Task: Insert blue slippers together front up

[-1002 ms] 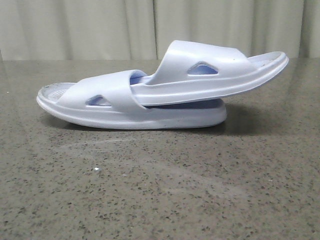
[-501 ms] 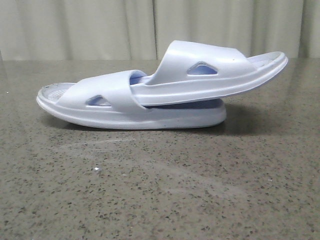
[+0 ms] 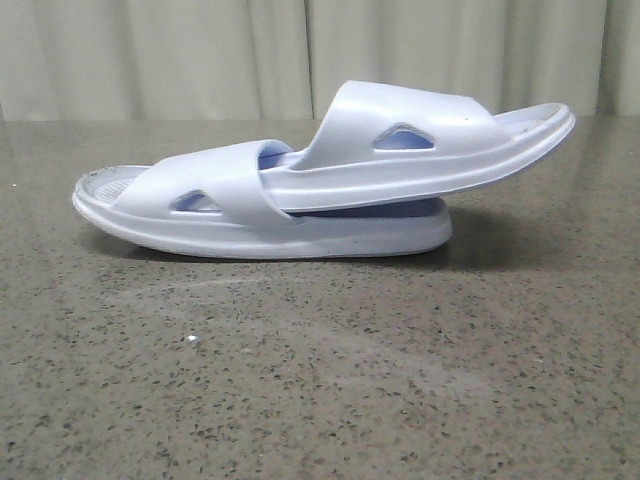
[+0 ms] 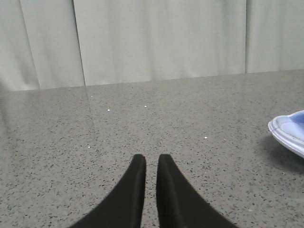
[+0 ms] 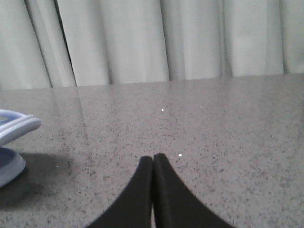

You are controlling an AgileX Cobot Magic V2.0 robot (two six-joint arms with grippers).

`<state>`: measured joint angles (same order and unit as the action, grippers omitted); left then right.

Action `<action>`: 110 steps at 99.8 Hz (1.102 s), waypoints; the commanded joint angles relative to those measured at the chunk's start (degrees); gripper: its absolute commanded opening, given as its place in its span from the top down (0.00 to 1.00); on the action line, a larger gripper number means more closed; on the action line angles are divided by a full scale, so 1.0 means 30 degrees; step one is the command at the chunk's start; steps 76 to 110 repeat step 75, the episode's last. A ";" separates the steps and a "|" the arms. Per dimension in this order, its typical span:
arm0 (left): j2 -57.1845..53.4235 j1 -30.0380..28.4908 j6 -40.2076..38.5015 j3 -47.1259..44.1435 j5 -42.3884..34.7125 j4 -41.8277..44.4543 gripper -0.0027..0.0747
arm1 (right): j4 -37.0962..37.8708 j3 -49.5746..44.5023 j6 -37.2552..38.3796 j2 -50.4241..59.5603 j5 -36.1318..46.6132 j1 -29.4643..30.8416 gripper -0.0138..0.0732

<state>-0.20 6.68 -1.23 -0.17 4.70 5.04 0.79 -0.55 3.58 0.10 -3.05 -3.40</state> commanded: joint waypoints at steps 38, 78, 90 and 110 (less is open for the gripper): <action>-0.0549 0.0087 -0.0204 -0.0157 -0.1568 -0.0002 0.95 | 0.0662 -0.0397 0.0687 0.0550 0.1730 0.0021 0.96; -0.0549 0.0087 -0.0204 -0.0157 -0.1568 -0.0002 0.95 | 0.0662 -0.0397 0.0687 0.0550 0.1730 0.0021 0.96; -0.0549 0.0087 -0.0204 -0.0157 -0.1568 -0.0002 0.95 | 0.0662 -0.0397 0.0687 0.0550 0.1730 0.0021 0.96; -0.0549 0.0087 -0.0204 -0.0157 -0.1568 -0.0002 0.95 | 0.0662 -0.0397 0.0687 0.0550 0.1730 0.0021 0.96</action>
